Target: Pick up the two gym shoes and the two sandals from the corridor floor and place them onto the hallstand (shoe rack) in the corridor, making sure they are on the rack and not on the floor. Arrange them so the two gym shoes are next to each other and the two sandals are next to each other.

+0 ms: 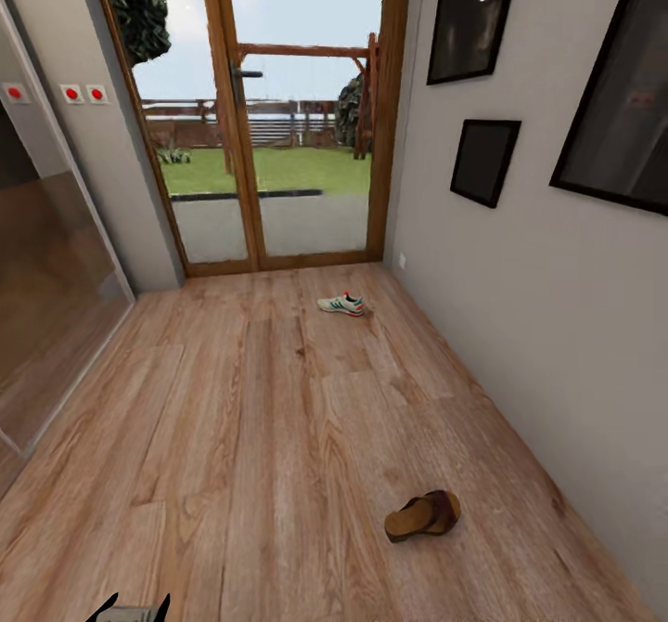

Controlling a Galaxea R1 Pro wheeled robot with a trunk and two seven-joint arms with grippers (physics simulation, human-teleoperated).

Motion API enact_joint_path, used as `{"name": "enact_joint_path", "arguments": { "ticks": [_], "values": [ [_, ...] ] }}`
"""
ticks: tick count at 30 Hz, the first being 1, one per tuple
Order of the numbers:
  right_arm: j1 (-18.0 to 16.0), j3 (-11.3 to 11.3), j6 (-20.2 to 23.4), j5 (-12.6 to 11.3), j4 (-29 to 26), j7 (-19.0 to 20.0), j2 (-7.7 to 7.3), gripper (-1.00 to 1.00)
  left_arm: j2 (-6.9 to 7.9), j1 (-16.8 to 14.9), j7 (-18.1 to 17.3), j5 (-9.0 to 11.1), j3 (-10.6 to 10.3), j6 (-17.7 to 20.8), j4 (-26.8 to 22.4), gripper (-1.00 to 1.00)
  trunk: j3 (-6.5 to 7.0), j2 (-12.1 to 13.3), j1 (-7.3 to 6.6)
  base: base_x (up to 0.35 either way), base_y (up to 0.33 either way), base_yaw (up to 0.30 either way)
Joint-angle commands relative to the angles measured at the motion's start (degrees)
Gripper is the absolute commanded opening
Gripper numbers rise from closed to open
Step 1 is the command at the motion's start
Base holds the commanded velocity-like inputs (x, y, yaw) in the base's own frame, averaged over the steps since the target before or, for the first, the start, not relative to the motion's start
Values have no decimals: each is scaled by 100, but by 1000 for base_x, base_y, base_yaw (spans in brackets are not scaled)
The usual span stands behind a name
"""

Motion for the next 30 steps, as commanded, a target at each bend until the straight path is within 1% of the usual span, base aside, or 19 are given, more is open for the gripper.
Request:
{"name": "enact_joint_path", "arguments": {
  "ticks": [1, 19, 22, 24, 25, 27, 28, 30],
  "values": [
    [0, 0, -3, 0, 0, 2, 0, 100, 0, -1, 0, 0, -1, 0, 0, 100, -1, 0, 0, 0, 0, -234],
    [0, 22, -28, 7, -15, 9, 71, 100, -1, 1, 1, 17, 2, -12, -8, 100, -26, 0, 0, 0, 0, -224],
    [0, 22, -26, 8, -9, 12, 111, 100, -1, 1, 1, 17, 3, -12, -9, 100, -27, 0, 0, 0, 0, -231],
    [0, 22, -24, 9, -5, 14, 178, 100, -1, -1, 0, 17, 3, -11, -9, 100, -27, 0, 0, 0, 0, -232],
    [0, 22, -24, 9, -5, 14, 178, 100, -1, -1, 0, 17, 3, -11, -9, 100, -27, 0, 0, 0, 0, -232],
    [0, 22, -24, 10, -3, 15, 245, 100, 0, -1, 0, 17, 5, -10, -8, 100, -28, 0, 0, 0, 0, -233],
    [0, 22, -24, 10, -3, 15, 245, 100, 0, -1, 0, 17, 5, -10, -8, 100, -28, 0, 0, 0, 0, -233],
    [0, 22, -23, 10, 0, 16, 293, 100, 0, -1, 0, 17, 10, -10, -6, 100, -29, 0, 0, 0, 0, -233]
  ]
}}
